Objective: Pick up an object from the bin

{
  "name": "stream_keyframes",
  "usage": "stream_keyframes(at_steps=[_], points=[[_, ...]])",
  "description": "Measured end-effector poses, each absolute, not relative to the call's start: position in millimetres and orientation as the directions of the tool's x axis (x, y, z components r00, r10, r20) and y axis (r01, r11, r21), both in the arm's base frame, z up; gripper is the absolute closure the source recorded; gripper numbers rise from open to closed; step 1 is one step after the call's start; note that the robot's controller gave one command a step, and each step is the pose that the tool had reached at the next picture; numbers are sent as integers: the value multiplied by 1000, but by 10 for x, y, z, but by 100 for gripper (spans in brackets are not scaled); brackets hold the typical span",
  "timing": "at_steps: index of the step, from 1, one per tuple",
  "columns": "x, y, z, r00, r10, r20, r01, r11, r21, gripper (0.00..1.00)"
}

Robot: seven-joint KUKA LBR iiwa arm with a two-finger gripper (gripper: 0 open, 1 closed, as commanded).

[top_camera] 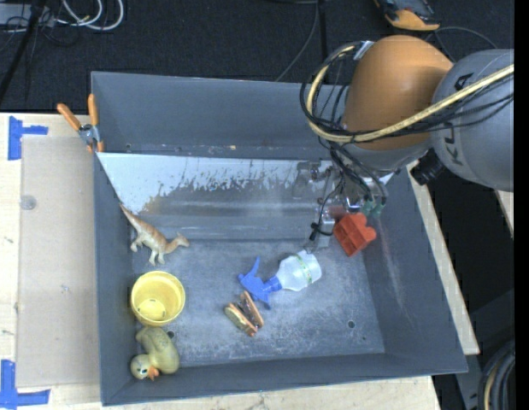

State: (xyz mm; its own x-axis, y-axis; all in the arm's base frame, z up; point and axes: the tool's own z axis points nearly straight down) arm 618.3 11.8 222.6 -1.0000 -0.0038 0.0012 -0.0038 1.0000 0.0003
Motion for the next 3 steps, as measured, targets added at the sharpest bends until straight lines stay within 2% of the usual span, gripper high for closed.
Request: stream_keyframes(at_steps=[1,2,3], points=[[6183,118,2226,-1000,-4,1,-4,1000,0,0],[6108,207,1955,-998,-56,-5,-56,998,-1,0],[5947,240,1435,-998,-68,-2,-68,998,1,0]])
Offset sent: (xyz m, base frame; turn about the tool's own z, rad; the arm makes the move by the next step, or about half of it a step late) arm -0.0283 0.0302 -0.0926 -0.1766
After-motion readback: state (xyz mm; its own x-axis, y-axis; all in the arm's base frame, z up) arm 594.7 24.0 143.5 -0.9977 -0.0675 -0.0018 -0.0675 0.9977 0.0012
